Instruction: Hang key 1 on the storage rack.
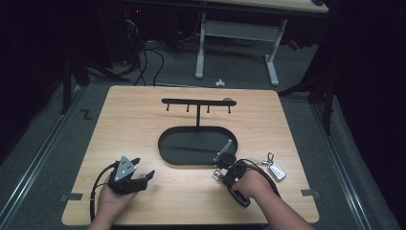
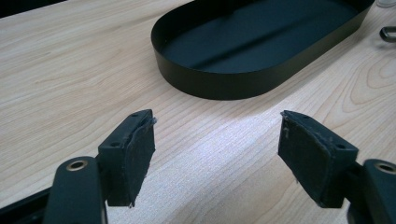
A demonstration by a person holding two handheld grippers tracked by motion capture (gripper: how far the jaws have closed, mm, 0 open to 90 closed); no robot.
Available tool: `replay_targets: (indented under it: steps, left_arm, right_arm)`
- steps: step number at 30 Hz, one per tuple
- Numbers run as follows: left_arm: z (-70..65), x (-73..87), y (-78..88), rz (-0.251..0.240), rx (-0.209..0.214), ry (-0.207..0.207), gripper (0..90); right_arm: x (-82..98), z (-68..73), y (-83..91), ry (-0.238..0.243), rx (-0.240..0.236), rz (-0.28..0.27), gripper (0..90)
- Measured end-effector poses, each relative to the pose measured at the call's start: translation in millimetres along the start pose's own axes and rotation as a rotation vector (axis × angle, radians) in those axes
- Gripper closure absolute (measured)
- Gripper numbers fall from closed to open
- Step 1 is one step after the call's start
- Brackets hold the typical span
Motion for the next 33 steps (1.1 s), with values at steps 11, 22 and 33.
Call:
replay_targets:
  steps: [11,22,33]
  left_arm:
    - [-1.1,-0.3,-1.3,0.002,0.005,-0.004,27.9]
    - [-1.1,-0.5,-0.4,0.000,0.004,-0.001,27.9]
    - [-0.3,-0.4,0.4,0.000,0.003,0.002,27.9]
  right_arm:
    - [10.5,-8.9,30.8,-0.019,-0.001,-0.068,80.7]
    - [14.3,-15.3,53.0,-0.031,0.015,-0.119,80.7]
    - [11.5,-19.6,71.0,-0.042,0.025,-0.164,80.7]
Point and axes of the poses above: each handheld gripper's, and its own axes: y roughly backward along the jaws, x roughly out of its underside, z roughly to its left, the point moved 3 cm from there along -y, roughly forward along the jaws
